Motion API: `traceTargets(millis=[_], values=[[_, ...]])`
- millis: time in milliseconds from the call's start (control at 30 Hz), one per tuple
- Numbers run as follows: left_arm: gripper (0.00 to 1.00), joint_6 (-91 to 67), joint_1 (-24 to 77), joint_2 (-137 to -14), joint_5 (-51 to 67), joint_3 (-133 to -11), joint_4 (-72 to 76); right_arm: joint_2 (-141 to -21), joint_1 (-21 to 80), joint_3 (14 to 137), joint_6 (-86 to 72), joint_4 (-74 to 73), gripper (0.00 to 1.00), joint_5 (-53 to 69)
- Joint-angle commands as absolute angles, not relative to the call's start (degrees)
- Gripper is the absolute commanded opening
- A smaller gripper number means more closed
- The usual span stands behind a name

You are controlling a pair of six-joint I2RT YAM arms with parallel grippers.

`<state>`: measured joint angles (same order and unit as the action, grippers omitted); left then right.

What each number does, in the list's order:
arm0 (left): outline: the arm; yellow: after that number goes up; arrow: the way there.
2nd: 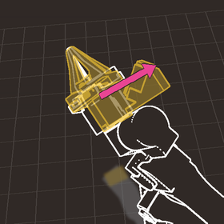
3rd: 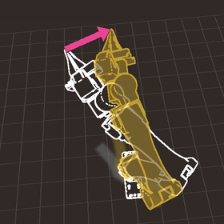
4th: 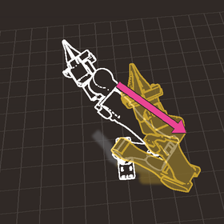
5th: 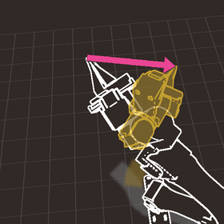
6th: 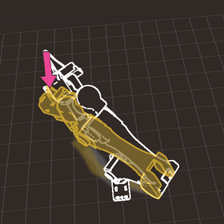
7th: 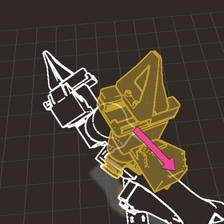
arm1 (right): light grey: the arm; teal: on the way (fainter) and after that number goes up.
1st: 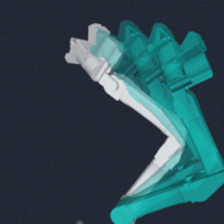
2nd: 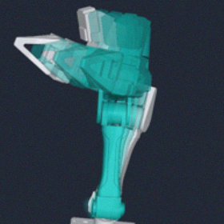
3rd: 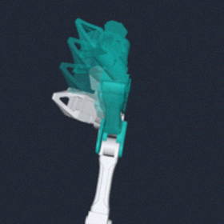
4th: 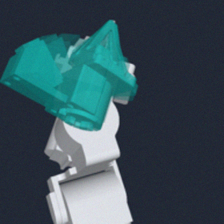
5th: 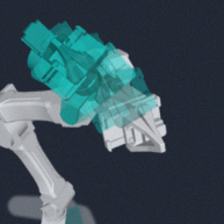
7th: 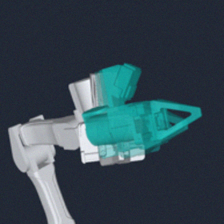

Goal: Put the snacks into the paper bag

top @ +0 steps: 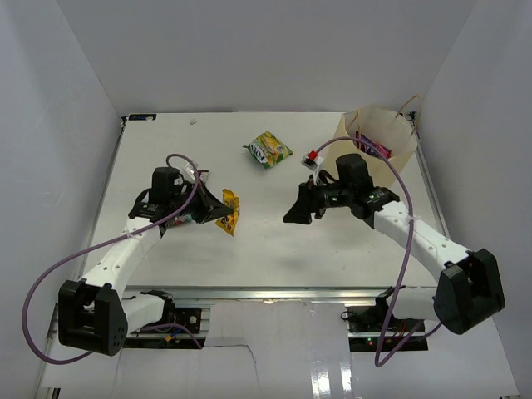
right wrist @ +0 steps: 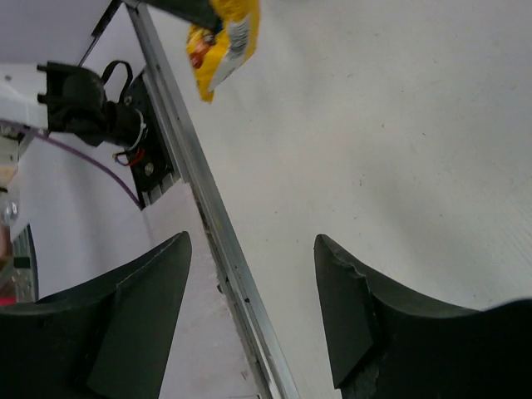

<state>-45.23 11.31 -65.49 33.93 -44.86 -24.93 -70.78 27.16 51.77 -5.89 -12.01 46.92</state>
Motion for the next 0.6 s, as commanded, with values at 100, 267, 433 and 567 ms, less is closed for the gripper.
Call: traceTargets(millis=[100,267,433,567], values=[[0.01,-48.6,14.8,-64.7,45.3,-43.7,-14.6,-79.3,33.0,58.7,-30.0,-0.7,0.73,35.1],[0.01,-50.0,17.1,-65.0,44.8,-43.6,-13.2,-84.2,38.9,64.2,-29.1,1.8,0.79,32.5],[0.01,-50.0,18.5,-65.4,44.9,-43.7,-12.9,-88.8,40.0,67.8,-30.5,2.6,0.76,33.0],[0.01,-49.9,18.6,-65.4,45.2,-43.2,-12.7,-89.8,41.2,68.5,-30.4,2.5,0.68,32.6]])
